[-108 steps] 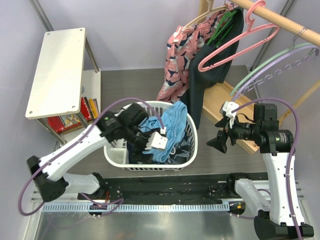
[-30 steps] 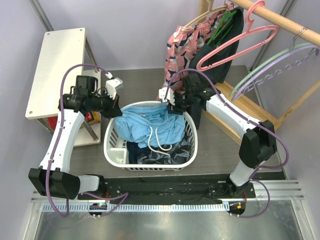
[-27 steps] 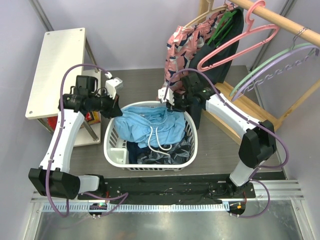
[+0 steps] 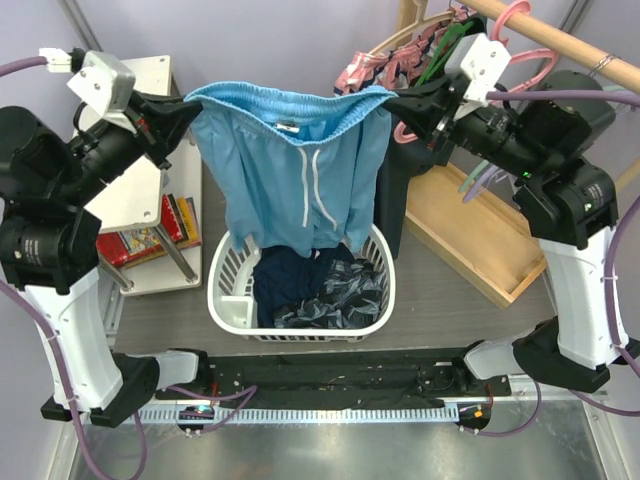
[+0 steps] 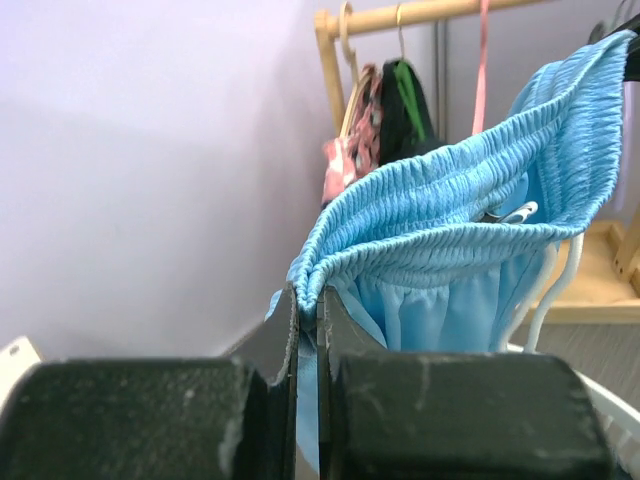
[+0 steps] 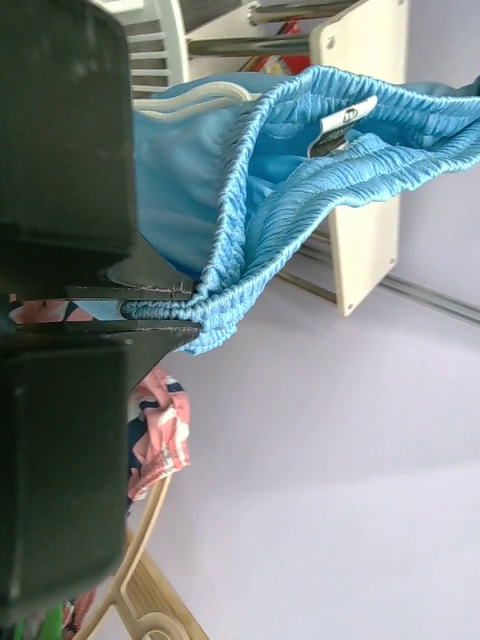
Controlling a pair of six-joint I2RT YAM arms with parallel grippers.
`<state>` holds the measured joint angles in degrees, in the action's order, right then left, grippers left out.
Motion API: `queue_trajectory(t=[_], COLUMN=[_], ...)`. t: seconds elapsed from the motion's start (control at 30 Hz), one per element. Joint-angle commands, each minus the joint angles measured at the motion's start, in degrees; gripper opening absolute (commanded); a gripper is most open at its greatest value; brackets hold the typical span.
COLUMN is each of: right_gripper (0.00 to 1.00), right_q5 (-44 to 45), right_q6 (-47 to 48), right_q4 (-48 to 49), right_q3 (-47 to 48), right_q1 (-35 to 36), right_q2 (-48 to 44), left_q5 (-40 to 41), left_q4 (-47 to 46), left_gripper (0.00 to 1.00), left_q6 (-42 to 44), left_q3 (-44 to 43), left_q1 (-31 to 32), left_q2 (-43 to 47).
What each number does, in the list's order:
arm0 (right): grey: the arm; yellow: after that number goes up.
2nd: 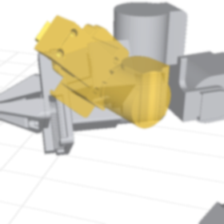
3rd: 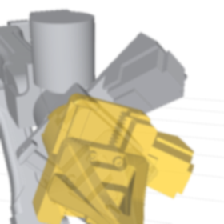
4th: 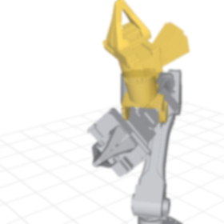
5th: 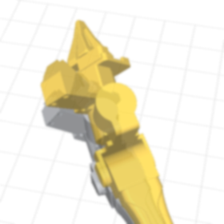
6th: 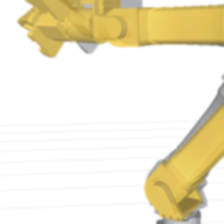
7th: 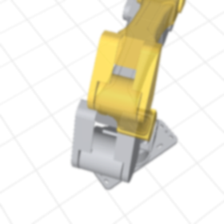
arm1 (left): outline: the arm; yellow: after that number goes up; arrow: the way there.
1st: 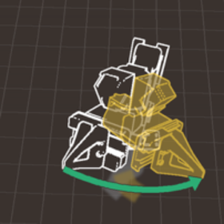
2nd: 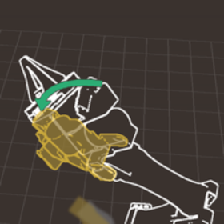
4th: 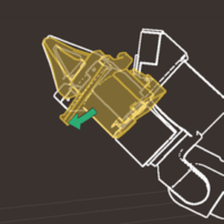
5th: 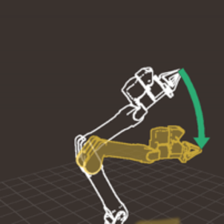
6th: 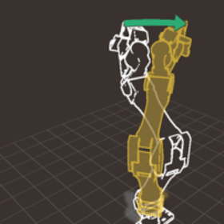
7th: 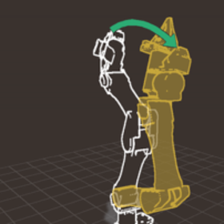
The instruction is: Place the shorts on the hanger
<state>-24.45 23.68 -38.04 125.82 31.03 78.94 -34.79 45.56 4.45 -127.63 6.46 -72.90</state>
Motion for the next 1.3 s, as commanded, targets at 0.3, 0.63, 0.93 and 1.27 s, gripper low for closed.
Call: queue_trajectory(t=[0.3,0.63,0.93,1.27], right_gripper=[0.01,0.01,0.01,0.25], right_q5=[-4.8,1.8,0.7,0.9], right_q6=[-11.0,-0.9,13.8,17.2], right_q4=[0.8,5.5,2.4,-0.1], right_q3=[-0.7,-28.2,-52.7,-63.9], right_q1=[0.4,0.4,0.4,1.8], right_q2=[-2.2,-4.8,-9.9,-8.9], left_q5=[-4.2,-4.5,-8.8,-6.8], left_q4=[-7.7,-6.9,2.5,7.1], left_gripper=[0.00,0.00,0.00,0.21], left_q6=[-6.7,3.8,23.9,27.5], left_q3=[4.9,30.1,53.7,65.2], left_q1=[-0.3,-0.2,2.1,5.7], left_q2=[4.0,5.1,8.6,6.1])
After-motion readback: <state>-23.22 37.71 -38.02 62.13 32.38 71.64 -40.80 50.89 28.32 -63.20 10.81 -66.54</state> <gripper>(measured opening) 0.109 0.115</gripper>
